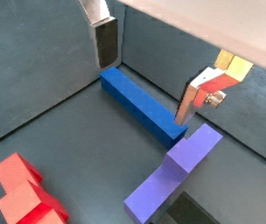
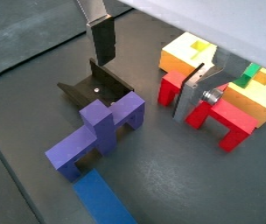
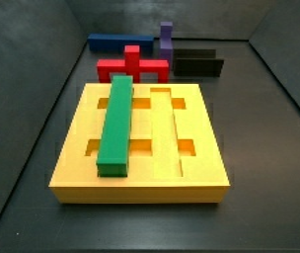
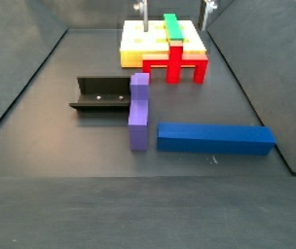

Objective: Pick up the blue object. Move up. Move to above the board. Insert the blue object.
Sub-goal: Pick up the blue object.

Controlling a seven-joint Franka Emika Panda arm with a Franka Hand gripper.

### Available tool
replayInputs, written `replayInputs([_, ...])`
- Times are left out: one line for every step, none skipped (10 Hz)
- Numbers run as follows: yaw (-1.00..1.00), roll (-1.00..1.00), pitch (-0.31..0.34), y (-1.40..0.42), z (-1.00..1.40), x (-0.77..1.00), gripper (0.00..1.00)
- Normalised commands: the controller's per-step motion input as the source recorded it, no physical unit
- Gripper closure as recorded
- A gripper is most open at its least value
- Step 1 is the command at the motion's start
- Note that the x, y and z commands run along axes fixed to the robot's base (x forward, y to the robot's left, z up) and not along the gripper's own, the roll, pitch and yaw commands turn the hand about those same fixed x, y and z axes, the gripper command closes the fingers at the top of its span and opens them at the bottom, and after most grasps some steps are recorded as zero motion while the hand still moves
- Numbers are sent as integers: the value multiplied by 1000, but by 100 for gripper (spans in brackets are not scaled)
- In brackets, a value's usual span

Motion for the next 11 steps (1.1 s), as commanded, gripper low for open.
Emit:
replayInputs([-426,-357,-367,186,-154,-260,0])
replayInputs([-720,-224,-246,0,-383,-357,0])
replayInputs([-763,-111,-219,17,-289,-317,0])
replayInputs([-809,-59,-164,31,-343,-317,0])
replayInputs([-811,-47,-160,40,-343,-320,0])
replayInputs([-871,-36,-133,14,-380,-271,0])
replayInputs([-1000,0,-57,0,-423,-149,0])
replayInputs([-1000,0,-21,0,-426,-54,0])
replayInputs([-1000,0,0,0,-489,0,0])
replayInputs([-1000,0,11,0,-449,0,0])
replayInputs([-1000,-1,0,0,-349,0,0])
